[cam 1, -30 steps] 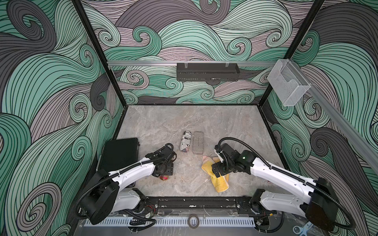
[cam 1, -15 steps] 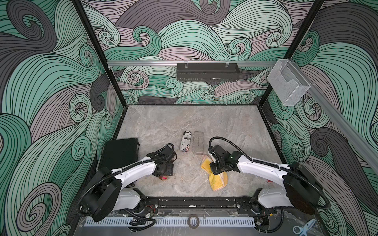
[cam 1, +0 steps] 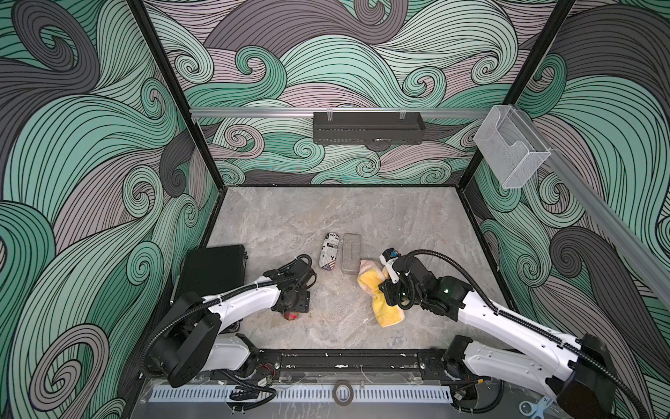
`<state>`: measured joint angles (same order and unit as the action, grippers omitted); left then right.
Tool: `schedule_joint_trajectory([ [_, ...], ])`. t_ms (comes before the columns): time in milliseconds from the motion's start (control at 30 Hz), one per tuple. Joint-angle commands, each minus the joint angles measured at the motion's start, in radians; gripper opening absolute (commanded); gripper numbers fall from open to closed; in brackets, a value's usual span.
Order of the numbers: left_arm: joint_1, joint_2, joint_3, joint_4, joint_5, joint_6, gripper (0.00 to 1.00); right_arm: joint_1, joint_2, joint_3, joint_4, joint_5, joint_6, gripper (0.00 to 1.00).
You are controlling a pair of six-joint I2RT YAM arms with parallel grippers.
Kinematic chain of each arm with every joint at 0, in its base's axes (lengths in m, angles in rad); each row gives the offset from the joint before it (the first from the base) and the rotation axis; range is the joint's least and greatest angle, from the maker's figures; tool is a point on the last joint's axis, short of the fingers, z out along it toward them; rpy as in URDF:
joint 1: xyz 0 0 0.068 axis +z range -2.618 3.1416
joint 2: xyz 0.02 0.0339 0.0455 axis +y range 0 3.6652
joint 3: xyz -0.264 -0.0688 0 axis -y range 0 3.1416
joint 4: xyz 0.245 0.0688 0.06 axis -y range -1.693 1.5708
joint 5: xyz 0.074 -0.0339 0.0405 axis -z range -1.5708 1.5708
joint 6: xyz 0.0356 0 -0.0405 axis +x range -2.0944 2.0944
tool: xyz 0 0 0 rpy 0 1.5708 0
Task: Wipe the eyeglass case
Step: Pick up the eyeglass case from the center of the board.
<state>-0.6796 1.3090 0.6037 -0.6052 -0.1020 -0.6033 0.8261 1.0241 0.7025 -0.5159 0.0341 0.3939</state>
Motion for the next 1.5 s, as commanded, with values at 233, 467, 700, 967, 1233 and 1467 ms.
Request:
schedule_joint_trajectory([
  [233,-0.036,-0.003,0.013,-0.051,-0.075,-0.044,0.71,-0.004,0.006,0.017,-0.009,-0.014,-0.004,0.06],
  [467,-0.043,0.044,0.032,-0.054,-0.101,-0.062,0.71,-0.005,-0.031,0.006,-0.018,-0.005,0.000,0.05],
  [700,-0.056,0.073,0.048,-0.056,-0.106,-0.065,0.66,-0.006,-0.047,-0.005,-0.013,0.013,0.008,0.00],
  [967,-0.057,-0.054,0.044,0.002,0.009,-0.008,0.56,-0.025,-0.075,0.007,-0.016,0.008,0.006,0.00],
  [1233,-0.060,-0.192,0.117,0.032,0.152,0.114,0.54,-0.028,-0.086,0.070,-0.017,0.009,-0.027,0.00],
  [1467,-0.075,-0.142,0.179,0.123,0.264,0.178,0.52,-0.056,-0.018,0.176,0.004,-0.086,-0.075,0.00],
])
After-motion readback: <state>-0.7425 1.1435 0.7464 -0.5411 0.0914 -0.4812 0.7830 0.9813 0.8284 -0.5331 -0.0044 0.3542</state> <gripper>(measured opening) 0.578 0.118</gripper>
